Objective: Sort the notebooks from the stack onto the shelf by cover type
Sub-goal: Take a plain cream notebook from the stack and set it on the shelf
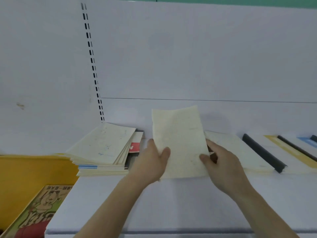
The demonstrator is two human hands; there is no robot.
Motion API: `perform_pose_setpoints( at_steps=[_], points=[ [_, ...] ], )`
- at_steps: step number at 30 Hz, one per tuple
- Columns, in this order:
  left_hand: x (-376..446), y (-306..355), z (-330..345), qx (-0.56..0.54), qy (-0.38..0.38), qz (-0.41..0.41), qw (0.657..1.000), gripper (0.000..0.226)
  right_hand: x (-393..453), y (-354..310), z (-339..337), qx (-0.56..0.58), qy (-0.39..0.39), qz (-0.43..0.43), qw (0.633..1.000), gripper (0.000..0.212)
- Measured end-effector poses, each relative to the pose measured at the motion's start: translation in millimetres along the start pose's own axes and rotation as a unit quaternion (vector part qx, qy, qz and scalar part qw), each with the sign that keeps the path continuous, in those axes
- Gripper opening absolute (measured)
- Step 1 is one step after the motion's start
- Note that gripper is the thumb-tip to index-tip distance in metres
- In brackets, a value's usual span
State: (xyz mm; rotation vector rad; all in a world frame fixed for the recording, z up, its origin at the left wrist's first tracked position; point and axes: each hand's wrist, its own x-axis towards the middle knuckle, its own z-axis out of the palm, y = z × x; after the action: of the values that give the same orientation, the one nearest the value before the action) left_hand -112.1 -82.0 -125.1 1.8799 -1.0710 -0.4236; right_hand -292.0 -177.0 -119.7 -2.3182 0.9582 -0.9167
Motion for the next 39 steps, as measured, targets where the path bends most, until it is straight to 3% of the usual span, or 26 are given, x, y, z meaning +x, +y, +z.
perform_pose_setpoints(
  at_steps=[4,11,18,26,29,31,35,39],
  points=[
    [29.9,16.7,24.9,0.117,-0.014,-0.001,0.993,0.034,30.2,25.5,-8.3,-0.088,-0.044,0.034,0.995,0.027],
    [64.3,3.8,54.9,0.25,-0.067,-0.014,0.966,0.041,62.6,65.0,-2.2,-0.21,-0.083,0.053,0.973,0.024],
    [76.5,1.6,54.8,0.403,-0.057,0.034,0.913,0.045,68.1,81.2,5.5,-0.286,-0.109,0.008,0.952,0.041],
    [58.9,1.9,56.0,0.363,-0.007,0.022,0.932,0.061,70.9,90.9,5.7,-0.389,-0.159,-0.101,0.902,0.062],
    [46.3,4.5,44.3,0.313,-0.094,-0.001,0.945,0.09,74.3,88.7,0.3,-0.374,-0.186,-0.117,0.901,0.087],
    [41.2,8.1,37.4,0.317,-0.175,-0.005,0.932,0.112,75.3,86.5,-5.5,-0.362,-0.225,-0.119,0.897,0.106],
    [43.2,13.4,38.3,0.372,-0.183,0.0,0.91,0.112,80.6,87.8,-11.6,-0.376,-0.272,-0.134,0.875,0.124],
    [45.4,16.4,40.8,0.388,-0.196,-0.016,0.9,0.113,83.6,92.1,-6.8,-0.369,-0.28,-0.145,0.874,0.117]
  ],
)
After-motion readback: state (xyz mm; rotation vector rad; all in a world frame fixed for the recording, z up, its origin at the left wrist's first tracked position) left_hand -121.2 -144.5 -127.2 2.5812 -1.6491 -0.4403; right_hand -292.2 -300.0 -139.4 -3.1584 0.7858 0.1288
